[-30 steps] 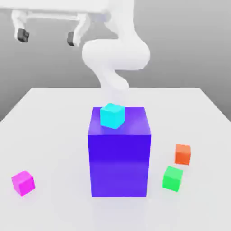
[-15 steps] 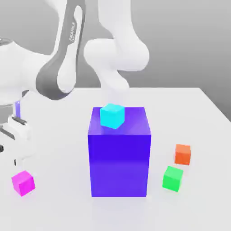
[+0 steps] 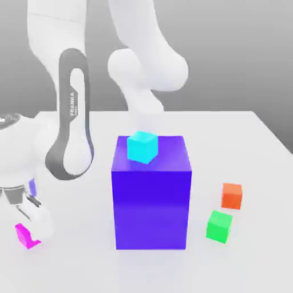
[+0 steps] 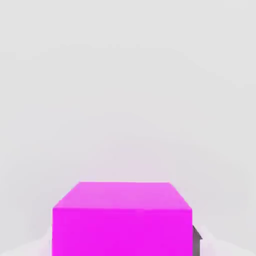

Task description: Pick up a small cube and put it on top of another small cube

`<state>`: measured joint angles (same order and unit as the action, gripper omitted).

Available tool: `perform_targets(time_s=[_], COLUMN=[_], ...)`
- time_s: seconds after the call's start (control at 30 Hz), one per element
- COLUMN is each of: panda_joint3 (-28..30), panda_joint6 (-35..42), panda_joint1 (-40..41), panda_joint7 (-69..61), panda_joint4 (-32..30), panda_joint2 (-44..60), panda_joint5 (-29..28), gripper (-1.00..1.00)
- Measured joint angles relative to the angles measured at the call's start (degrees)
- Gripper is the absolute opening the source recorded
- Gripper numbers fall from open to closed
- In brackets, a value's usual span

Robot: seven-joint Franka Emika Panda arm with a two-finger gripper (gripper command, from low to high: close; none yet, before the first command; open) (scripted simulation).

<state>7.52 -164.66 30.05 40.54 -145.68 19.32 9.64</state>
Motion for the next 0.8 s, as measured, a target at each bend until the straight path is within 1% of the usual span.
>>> perform_targets(time_s=[0.1,0.23,0.5,0.8], panda_joint3=[1.9,1.1,-6.0,-15.4], panda_joint6=[4.6,10.4,14.5,18.5], panda_joint1=[-1.2,-2.1,-8.7,-16.0], panda_joint7=[2.3,1.5,-2.5,-8.9], panda_joint4=[-1.3,3.1,4.1,4.2], panda_joint2=[-5.9,-5.4,-7.5,-10.2], panda_joint5=[-3.1,-4.6,-7.1,-7.3], gripper=[-1.0,-1.0,-1.0,-1.0])
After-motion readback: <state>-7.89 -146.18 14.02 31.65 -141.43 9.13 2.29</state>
